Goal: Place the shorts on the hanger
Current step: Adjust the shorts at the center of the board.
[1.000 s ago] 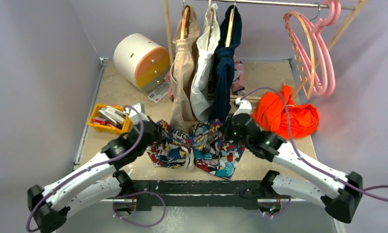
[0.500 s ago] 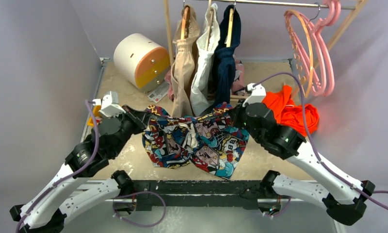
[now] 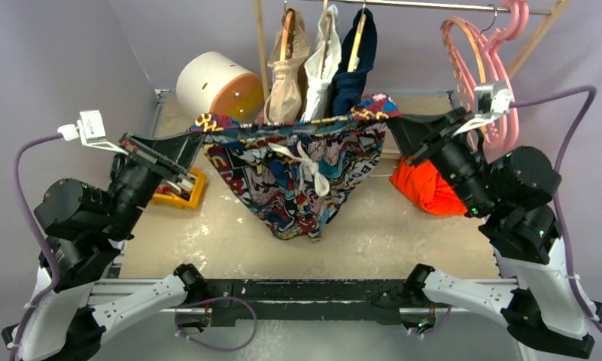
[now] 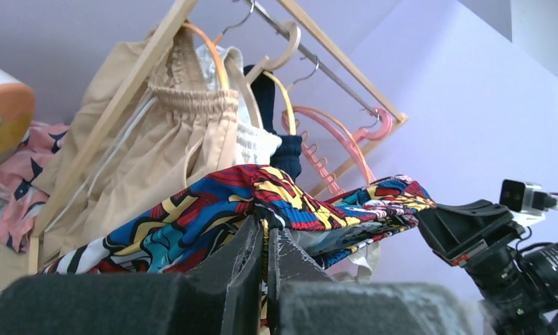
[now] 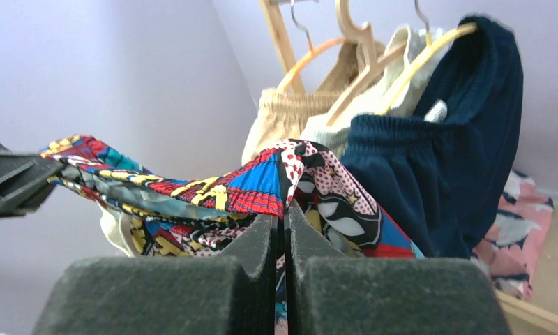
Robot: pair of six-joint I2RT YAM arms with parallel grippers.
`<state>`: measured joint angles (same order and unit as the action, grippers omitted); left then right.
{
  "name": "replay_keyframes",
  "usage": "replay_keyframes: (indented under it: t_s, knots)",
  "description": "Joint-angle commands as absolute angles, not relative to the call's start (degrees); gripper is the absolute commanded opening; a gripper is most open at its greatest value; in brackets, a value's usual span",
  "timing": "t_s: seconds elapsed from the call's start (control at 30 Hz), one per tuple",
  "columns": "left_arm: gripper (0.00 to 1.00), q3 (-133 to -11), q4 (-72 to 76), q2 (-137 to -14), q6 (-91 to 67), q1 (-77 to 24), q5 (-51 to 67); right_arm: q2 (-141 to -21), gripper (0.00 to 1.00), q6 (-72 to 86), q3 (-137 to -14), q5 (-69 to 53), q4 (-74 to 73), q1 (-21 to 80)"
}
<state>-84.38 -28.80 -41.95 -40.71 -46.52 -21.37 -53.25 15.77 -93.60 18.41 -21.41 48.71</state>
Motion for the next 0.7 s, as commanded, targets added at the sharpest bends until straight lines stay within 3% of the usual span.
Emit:
replay_keyframes:
  t_s: [0.0, 0.23, 0.53, 0.67]
  knots:
    - [0.0, -77.0, -26.8, -38.7, -41.1, -46.2, -20.6, -50.7, 0.0, 16.3, -84.7, 18.0, -22.0, 48.4]
    - [0.0, -70.4, -31.1, -33.4, -43.7, -46.2, -22.9, -44.8, 0.0, 19.8, -76.1, 20.7, -24.7, 48.4]
    - [0.0, -85.5, -30.2, -38.7, -38.6, -46.2, -18.0, -49.2, 0.0, 11.8, -91.9, 10.8, -24.1, 48.4]
    - [0.0, -89.7, -28.0, -38.9, -39.4, -46.2, -14.1, -47.2, 0.0, 11.7, -92.6, 6.2, -21.0, 48.4]
